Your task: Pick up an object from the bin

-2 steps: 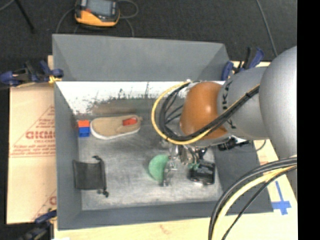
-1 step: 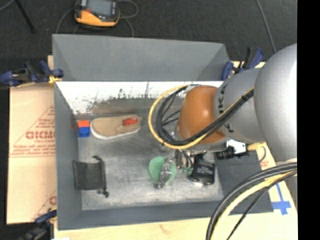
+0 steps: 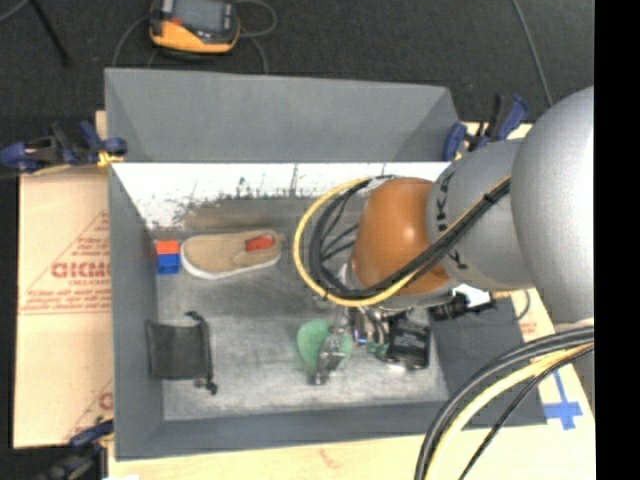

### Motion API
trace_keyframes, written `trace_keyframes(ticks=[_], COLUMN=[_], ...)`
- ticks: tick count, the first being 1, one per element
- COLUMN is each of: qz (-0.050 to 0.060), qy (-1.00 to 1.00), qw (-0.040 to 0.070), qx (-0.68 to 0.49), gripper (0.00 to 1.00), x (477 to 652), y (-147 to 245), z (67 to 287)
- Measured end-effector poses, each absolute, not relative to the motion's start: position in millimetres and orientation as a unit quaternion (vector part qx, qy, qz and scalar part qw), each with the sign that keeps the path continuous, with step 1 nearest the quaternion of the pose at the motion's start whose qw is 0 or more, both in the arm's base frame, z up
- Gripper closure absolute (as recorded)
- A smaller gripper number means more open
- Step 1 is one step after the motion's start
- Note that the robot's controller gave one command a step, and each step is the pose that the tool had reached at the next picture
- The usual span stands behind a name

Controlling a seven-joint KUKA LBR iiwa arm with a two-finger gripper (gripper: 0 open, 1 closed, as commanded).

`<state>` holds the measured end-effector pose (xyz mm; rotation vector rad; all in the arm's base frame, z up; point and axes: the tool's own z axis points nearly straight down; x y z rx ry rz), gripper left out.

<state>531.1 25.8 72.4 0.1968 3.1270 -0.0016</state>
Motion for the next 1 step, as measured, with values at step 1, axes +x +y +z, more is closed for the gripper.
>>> trace_keyframes(ticks=[1], qz=[0.001], qy=[0.995], qw=[0.003], qx=[0.100], gripper=[1.00], x=[543.7], y=[19.9], z=[74.9])
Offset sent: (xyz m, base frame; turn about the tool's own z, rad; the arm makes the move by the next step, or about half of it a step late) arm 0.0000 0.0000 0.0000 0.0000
